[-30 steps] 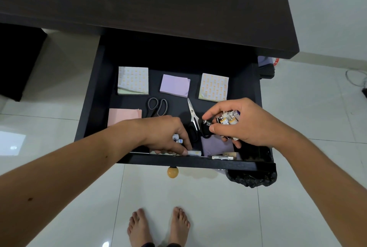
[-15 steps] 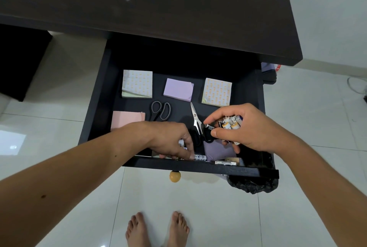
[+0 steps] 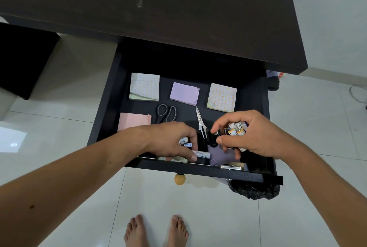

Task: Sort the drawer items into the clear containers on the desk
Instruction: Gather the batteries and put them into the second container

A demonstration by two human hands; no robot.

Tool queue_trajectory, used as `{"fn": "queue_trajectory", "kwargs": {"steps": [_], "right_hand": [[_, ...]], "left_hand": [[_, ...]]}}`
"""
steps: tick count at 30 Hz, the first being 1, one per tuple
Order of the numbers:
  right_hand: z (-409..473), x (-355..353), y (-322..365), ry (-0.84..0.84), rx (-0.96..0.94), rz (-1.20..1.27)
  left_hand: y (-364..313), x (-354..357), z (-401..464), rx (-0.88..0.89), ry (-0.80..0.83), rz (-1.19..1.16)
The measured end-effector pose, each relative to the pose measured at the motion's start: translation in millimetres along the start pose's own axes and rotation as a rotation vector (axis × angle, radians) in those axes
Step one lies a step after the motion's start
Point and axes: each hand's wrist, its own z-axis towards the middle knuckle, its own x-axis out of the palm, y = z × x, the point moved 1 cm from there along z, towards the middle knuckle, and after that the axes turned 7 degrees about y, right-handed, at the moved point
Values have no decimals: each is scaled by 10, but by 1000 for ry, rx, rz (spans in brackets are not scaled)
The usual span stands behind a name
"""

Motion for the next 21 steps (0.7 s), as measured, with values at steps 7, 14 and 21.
{"fn": "queue_trajectory", "kwargs": {"steps": [7,14,21], "right_hand": [[82,72,57,-37,-11,121],[237,175,186,-8,-32,202],[370,251,363,11,-18,211]], "left_hand": [[112,-129,-405,82,-192,-221],[276,-496,-923,127,-397,-452],[373,-563,-1100,163,-503,-664]]}}
